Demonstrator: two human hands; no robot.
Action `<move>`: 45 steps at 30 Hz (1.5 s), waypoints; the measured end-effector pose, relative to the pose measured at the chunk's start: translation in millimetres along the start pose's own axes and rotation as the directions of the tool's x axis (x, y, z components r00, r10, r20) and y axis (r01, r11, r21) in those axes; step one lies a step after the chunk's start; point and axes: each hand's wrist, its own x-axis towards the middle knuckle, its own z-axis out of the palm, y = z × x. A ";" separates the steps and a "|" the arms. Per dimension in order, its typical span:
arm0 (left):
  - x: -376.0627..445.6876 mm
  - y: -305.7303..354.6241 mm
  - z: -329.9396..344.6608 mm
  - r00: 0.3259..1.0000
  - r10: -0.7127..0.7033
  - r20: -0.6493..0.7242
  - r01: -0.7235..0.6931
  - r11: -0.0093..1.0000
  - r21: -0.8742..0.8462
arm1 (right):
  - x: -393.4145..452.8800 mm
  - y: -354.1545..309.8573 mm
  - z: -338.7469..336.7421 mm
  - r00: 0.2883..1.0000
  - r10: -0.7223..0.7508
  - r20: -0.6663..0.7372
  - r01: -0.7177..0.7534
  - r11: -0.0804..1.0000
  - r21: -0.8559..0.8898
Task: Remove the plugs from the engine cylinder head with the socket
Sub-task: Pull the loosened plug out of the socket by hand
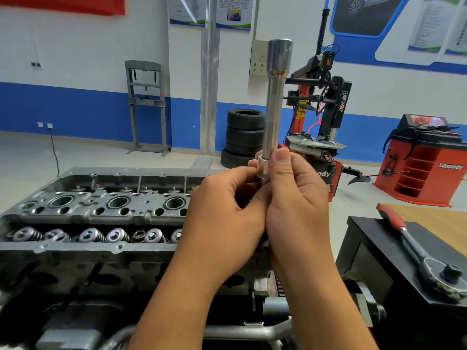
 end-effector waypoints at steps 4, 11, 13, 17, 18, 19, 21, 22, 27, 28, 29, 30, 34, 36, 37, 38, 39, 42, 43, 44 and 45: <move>0.6 2.7 -1.3 0.998 -0.014 0.068 0.018 0.998 -0.055 | -0.2 0.0 0.4 1.000 -0.010 0.003 0.010 1.000 0.006; -0.8 0.9 -1.3 0.999 0.017 0.049 -0.017 1.000 0.003 | -0.2 1.2 -1.3 0.999 -0.033 0.017 0.032 0.998 0.052; -0.1 1.9 -1.3 0.998 0.015 0.064 -0.013 1.000 -0.024 | 0.0 1.2 -1.7 0.999 -0.040 0.021 0.040 0.999 0.014; 0.4 3.5 -1.7 0.997 -0.005 0.071 0.012 0.995 -0.100 | -0.5 0.9 -0.8 0.999 -0.048 0.023 0.048 0.999 -0.014; 0.3 2.5 -1.8 0.998 0.003 0.066 0.004 0.995 -0.096 | -0.7 1.0 -0.6 0.999 -0.044 0.021 0.045 0.999 -0.009; 0.4 1.2 -1.5 0.998 0.010 0.058 -0.005 0.996 -0.088 | -0.8 1.3 -0.9 0.999 -0.039 0.016 0.039 0.999 0.006; 0.4 -1.3 -0.5 0.999 0.005 0.033 -0.003 0.997 -0.075 | -0.8 1.7 -1.1 1.000 -0.023 0.003 0.023 0.999 0.042; 0.4 -2.5 0.1 1.000 0.004 0.015 -0.003 0.998 -0.067 | -0.9 1.8 -1.1 1.000 -0.019 0.001 0.019 0.999 0.046; 1.0 0.6 -0.2 0.998 -0.004 0.058 0.011 0.993 -0.113 | -0.2 1.4 -1.3 0.999 -0.050 -0.004 0.050 0.999 -0.002; 1.1 0.8 -0.9 0.997 -0.011 0.077 0.020 0.992 -0.128 | 0.1 1.2 -1.0 0.999 -0.046 -0.006 0.046 0.999 0.005; 1.2 0.8 -1.4 0.996 -0.018 0.085 0.030 0.990 -0.137 | 0.2 1.2 -0.9 0.999 -0.036 -0.007 0.036 0.999 0.023; 1.2 0.4 -1.4 0.997 -0.023 0.077 0.034 0.990 -0.136 | 0.4 1.3 -1.3 1.000 -0.023 -0.006 0.023 0.999 0.043; -0.1 -1.7 1.6 0.999 -0.022 -0.024 0.021 0.999 -0.045 | 1.0 3.6 -3.0 1.000 -0.009 0.003 0.009 0.999 0.051; 0.3 -1.7 1.9 0.999 -0.006 -0.039 0.005 1.000 -0.025 | 0.5 3.0 -2.1 1.000 -0.017 0.001 0.017 0.999 0.029; 0.3 -0.8 1.5 1.000 0.000 -0.017 0.000 0.999 -0.042 | 0.3 2.4 -1.8 1.000 -0.026 -0.002 0.026 1.000 0.013; 0.5 0.2 0.9 1.000 -0.002 0.011 0.003 0.997 -0.072 | 0.3 1.9 -1.3 1.000 -0.031 -0.003 0.031 1.000 -0.006; 0.5 0.9 0.1 0.999 -0.007 0.034 0.010 0.995 -0.104 | -0.2 1.4 -1.2 0.999 -0.032 -0.005 0.032 0.999 -0.018; 0.8 0.7 -1.4 0.999 -0.012 0.035 0.016 0.993 -0.120 | -0.3 0.2 -1.3 1.000 -0.023 -0.015 0.023 1.000 -0.010; 0.7 -0.2 -1.1 1.000 -0.020 0.020 0.022 0.994 -0.107 | -0.1 -0.2 -1.7 1.000 -0.012 -0.021 0.012 1.000 0.009; 0.3 -1.0 -0.6 1.000 -0.030 0.001 0.030 0.995 -0.093 | 0.1 -0.4 -1.9 1.000 0.004 -0.026 -0.003 0.999 0.035; 0.0 -1.5 0.3 0.999 -0.039 -0.019 0.038 0.996 -0.081 | -0.2 -0.6 -1.7 0.999 0.018 -0.027 -0.017 0.998 0.054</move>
